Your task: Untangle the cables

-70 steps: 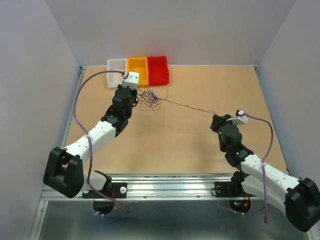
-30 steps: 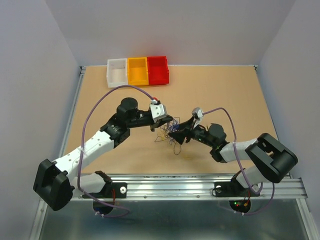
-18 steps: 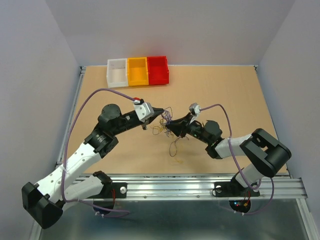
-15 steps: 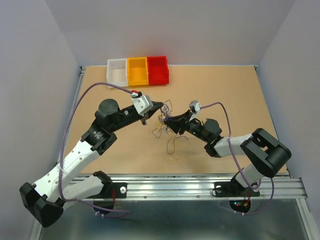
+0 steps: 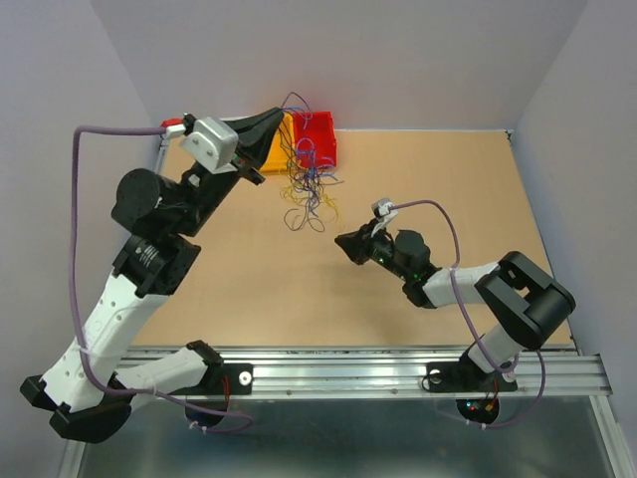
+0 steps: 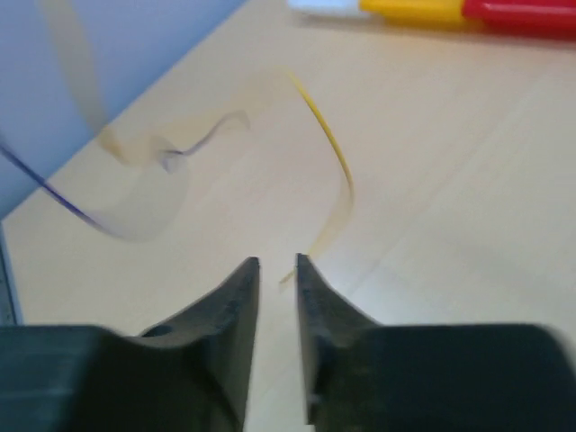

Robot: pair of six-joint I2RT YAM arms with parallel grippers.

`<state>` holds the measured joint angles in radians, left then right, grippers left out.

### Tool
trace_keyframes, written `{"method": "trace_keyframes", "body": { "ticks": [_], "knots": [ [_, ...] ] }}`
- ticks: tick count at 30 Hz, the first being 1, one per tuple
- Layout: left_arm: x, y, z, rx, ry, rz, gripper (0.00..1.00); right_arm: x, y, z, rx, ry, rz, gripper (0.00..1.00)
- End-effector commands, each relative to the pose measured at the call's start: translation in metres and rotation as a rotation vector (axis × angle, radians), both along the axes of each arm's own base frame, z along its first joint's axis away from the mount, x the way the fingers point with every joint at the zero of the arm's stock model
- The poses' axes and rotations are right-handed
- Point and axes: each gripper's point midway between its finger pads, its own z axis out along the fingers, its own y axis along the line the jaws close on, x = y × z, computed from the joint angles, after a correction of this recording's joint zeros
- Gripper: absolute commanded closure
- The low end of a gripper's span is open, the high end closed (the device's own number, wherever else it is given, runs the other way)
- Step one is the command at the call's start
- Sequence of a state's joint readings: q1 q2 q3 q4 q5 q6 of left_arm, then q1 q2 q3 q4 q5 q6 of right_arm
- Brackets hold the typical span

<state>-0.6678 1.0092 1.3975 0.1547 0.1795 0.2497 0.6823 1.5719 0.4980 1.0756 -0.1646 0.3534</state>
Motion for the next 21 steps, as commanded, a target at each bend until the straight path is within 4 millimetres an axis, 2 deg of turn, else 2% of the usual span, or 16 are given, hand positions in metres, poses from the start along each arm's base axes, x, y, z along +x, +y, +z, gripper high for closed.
{"method": "trace_keyframes", "body": {
  "ticks": [1, 2, 5, 6, 10, 11, 13, 14, 15, 18, 21],
  "knots": [
    [-0.019, 0.025, 0.054, -0.154, -0.109, 0.034, 0.95, 0.019, -0.015, -0.016, -0.07, 0.054, -0.131, 0.85],
    [-0.016, 0.021, 0.047, -0.141, -0.1, 0.029, 0.95, 0.021, -0.018, -0.018, -0.078, 0.061, -0.156, 0.91],
    [-0.012, 0.014, 0.032, -0.118, -0.091, 0.014, 0.95, 0.018, -0.021, -0.014, -0.074, 0.057, -0.159, 0.91],
    [-0.006, 0.003, 0.012, -0.077, -0.069, -0.007, 0.95, 0.015, -0.023, -0.01, -0.073, 0.043, -0.15, 0.8],
    [0.003, -0.016, -0.019, -0.021, -0.024, -0.055, 0.95, 0.001, -0.024, 0.0, -0.067, -0.006, -0.097, 0.41],
    [0.007, -0.022, -0.034, 0.003, -0.002, -0.066, 0.95, -0.01, -0.022, 0.005, -0.056, -0.038, -0.049, 0.27],
    [0.011, -0.033, -0.053, 0.04, 0.019, -0.102, 0.95, -0.022, -0.021, 0.012, -0.054, -0.086, 0.008, 0.19],
    [0.013, -0.039, -0.067, 0.061, 0.038, -0.117, 0.95, -0.033, -0.017, 0.024, -0.027, -0.128, 0.066, 0.17],
    [0.015, -0.043, -0.074, 0.072, 0.051, -0.126, 0.95, -0.042, -0.017, 0.022, -0.03, -0.139, 0.098, 0.13],
    [0.015, -0.061, -0.101, 0.126, 0.082, -0.208, 0.96, -0.068, -0.012, 0.035, 0.018, -0.205, 0.216, 0.1],
    [0.007, -0.074, -0.118, 0.16, 0.104, -0.296, 0.96, -0.079, -0.011, 0.047, 0.071, -0.25, 0.257, 0.09]
  ]
}}
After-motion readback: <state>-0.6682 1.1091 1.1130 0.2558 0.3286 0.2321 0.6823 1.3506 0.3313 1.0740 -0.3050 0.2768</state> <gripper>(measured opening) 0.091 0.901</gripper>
